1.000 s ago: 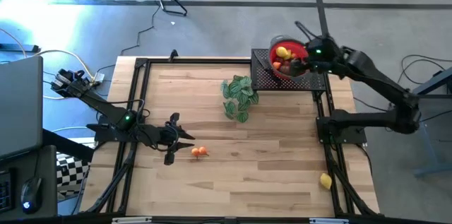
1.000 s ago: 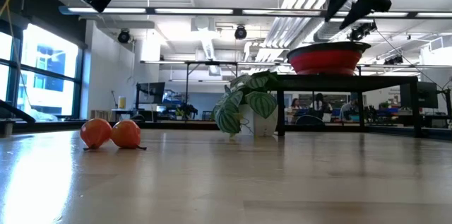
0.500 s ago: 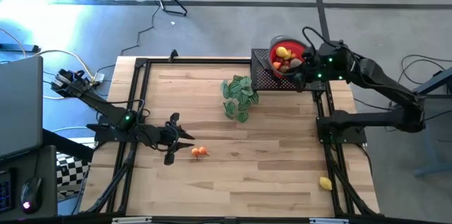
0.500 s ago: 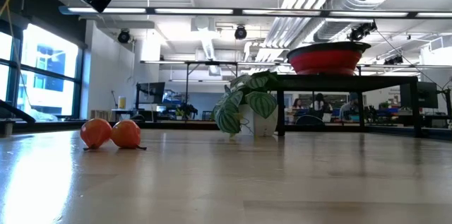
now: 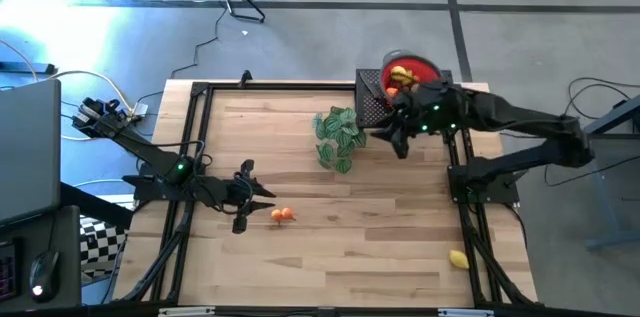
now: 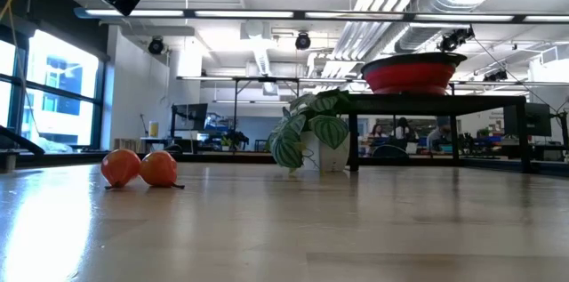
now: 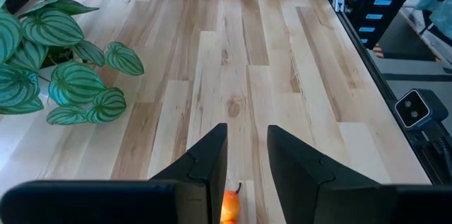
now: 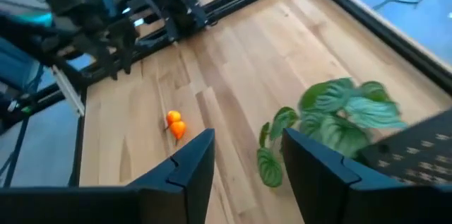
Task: Pick & Place Fruit
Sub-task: Put the lemon into the red colander
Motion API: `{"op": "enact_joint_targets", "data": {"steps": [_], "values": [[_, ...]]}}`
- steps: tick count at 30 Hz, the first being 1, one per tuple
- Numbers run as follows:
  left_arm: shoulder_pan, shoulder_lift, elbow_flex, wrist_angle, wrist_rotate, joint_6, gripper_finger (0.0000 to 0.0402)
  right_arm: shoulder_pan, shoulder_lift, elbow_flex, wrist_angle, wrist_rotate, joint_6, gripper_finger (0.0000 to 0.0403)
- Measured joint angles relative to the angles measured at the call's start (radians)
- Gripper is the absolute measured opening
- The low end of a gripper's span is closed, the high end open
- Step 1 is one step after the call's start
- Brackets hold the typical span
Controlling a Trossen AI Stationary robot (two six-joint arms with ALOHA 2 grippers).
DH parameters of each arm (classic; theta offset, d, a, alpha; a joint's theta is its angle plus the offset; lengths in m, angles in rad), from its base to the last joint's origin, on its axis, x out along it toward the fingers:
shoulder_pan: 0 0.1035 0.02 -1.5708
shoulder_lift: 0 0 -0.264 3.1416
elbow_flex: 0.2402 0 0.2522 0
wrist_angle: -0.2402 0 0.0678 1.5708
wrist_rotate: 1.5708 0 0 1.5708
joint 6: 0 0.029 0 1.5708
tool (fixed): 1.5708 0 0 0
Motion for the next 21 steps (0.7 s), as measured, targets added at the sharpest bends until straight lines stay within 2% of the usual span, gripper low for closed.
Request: {"op": "enact_joint_targets", "data": {"steps": [8, 13, 21], "values": [[0.0, 0.0, 0.0, 0.0, 0.0, 0.0, 0.0099, 0.084, 0.109, 0.0, 0.033, -0.001, -0.004, 0.0148], [0.0, 0.0, 0.0, -0.023, 0.0, 0.0, 0.0099, 0.139, 0.15, 0.0, -0.027, -0.035, 0.015, 0.0148], [0.0, 0.0, 0.0, -0.046, 0.0, 0.0, 0.0099, 0.258, 0.161, 0.0, -0.286, -0.029, 0.274, 0.0148]]}}
